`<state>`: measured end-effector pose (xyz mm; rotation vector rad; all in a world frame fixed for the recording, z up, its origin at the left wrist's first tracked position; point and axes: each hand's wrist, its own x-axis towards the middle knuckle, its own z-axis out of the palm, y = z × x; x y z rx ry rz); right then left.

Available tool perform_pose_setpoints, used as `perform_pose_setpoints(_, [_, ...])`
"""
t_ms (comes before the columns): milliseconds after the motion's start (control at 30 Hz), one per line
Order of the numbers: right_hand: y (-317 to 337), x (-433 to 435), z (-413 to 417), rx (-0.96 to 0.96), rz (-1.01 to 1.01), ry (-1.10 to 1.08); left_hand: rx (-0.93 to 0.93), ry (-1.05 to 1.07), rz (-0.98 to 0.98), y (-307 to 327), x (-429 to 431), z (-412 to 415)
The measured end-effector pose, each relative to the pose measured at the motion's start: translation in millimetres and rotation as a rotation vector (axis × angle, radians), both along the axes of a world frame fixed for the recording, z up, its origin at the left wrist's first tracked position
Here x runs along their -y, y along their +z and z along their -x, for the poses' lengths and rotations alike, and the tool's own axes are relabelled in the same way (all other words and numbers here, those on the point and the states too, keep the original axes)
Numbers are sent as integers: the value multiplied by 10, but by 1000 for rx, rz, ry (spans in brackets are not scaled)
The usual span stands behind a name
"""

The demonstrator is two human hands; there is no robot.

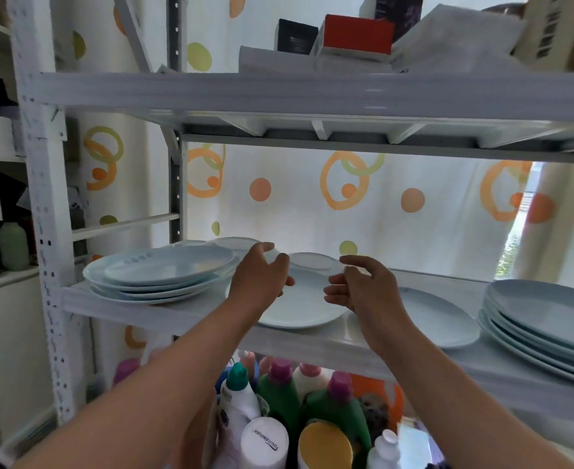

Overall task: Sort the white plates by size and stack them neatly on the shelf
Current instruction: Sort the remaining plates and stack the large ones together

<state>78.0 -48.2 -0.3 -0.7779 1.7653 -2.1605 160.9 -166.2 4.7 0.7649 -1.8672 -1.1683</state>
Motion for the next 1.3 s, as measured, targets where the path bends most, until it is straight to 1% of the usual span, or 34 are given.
perform_pose_setpoints(67, [-4, -44, 16, -36, -63, -14, 23, 8, 25, -58, 22, 30])
perform_pose_setpoints(133, [-29, -658, 442, -74, -76, -207, 97, -182, 14, -113, -454, 691])
perform_pose_setpoints(167, [-42, -677, 510, -84, -75, -230, 110, -200, 31, -119, -494, 663])
perform_pose_setpoints(200, [-49, -734, 571, -79, -96, -257, 84, -216, 29, -117, -543, 696])
perform_pose_setpoints(300, [-106, -791, 597, -141, -124, -317, 77, -205, 28, -144, -518, 766])
perform_pose_setpoints(400, [-195, -979, 747, -166, -193, -431, 135, -246, 41, -199, -613, 926])
perform_pose_setpoints(467, [-268, -1136, 865, -220, -301, -520, 159, -276, 51, -259, -711, 1031])
perform_pose_setpoints(567, [-351, -1329, 993, -346, -551, -606, 182, -303, 76, -339, -798, 1159])
perform_pose_setpoints(633, [-394, -1416, 1040, -372, -669, -562, 210, -317, 130, -381, -846, 1212])
perform_pose_setpoints(700, [-429, -1464, 1057, -344, -731, -490, 233, -331, 163, -409, -893, 1241])
perform_pose_setpoints(767, [-447, -1479, 1080, -306, -730, -451, 253, -344, 169, -417, -928, 1249])
perform_pose_setpoints(833, [-443, -1476, 1105, -262, -689, -443, 264, -355, 173, -429, -948, 1254])
perform_pose_setpoints(1100, [-487, -1417, 1130, -25, -409, -341, 266, -356, 165, -441, -952, 1237])
perform_pose_setpoints(1200, [-507, -1371, 1132, 11, -313, -366, 258, -347, 149, -446, -950, 1222])
perform_pose_setpoints(1300, [-447, -1324, 1092, -15, -272, -385, 250, -345, 131, -459, -937, 1225])
